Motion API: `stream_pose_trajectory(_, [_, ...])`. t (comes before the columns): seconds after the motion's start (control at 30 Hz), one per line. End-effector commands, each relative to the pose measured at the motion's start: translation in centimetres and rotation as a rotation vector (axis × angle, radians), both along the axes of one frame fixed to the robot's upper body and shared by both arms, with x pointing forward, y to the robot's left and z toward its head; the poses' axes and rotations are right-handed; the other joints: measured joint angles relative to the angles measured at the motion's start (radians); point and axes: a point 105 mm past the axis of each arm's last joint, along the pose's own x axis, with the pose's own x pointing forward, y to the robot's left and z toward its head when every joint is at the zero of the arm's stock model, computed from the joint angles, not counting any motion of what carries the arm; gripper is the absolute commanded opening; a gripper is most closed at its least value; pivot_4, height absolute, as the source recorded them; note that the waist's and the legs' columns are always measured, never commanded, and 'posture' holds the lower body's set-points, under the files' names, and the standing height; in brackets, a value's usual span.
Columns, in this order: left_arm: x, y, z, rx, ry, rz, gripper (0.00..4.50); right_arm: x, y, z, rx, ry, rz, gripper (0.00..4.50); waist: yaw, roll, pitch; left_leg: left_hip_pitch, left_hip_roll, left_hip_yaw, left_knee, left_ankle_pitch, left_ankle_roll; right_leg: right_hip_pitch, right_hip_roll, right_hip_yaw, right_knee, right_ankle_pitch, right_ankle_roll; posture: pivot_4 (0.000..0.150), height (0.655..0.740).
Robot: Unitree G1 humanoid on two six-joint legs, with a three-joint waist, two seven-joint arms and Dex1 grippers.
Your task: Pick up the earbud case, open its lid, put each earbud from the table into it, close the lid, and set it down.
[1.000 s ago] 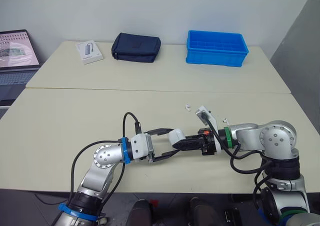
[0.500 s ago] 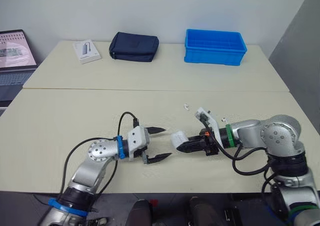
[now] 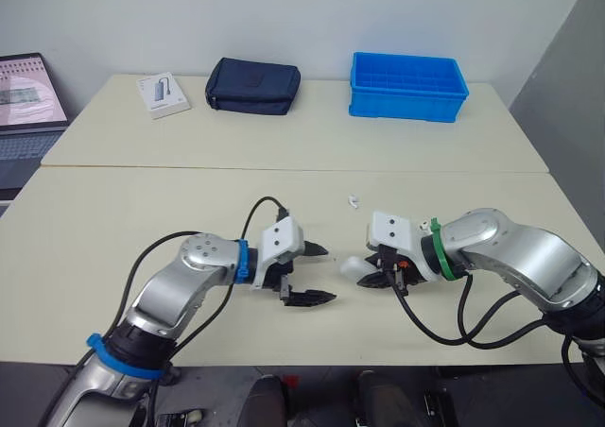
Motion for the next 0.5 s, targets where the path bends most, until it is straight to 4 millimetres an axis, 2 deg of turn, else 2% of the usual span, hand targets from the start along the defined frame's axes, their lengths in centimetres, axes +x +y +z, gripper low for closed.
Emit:
stream_pose_trajectory(0.03, [0.4,-1.0,0.6,-0.018,-0.037,-0.012,4.50,0.2,0.3,1.2,0.003,-0.052,0.042,0.85,0.000,0.000,0.000,0.000,0.000,0.000,0.002,0.000,0.000,0.000,0.000,0.000,0.001,0.000,0.000,0.150,0.7376])
stream_pose_trajectory(0.3, [0.7,-2.6,1.0,-0.035,-0.030,-0.050,4.50,0.2,0.5,1.3,-0.007,-0.062,0.064,0.85,0.000,0.000,0.000,0.000,0.000,0.000,0.006,0.000,0.000,0.002,0.000,0.001,0.003,0.001,0.002,0.150,0.7376])
stream_pose_trajectory(0.4, [0.7,-3.0,1.2,-0.047,-0.015,-0.062,3.88,0.2,0.6,1.3,-0.007,-0.066,0.068,0.85,0.000,0.000,0.000,0.000,0.000,0.000,0.007,0.000,0.000,0.001,0.000,0.001,0.004,0.001,0.002,0.150,0.7376])
stream_pose_trajectory(0.5, [0.5,-3.1,1.2,-0.045,-0.004,-0.076,2.89,0.2,0.7,1.3,-0.006,-0.067,0.071,0.85,0.000,0.000,0.000,0.000,0.000,0.000,0.007,0.000,0.000,0.000,0.000,0.001,0.007,0.001,0.002,0.150,0.7376])
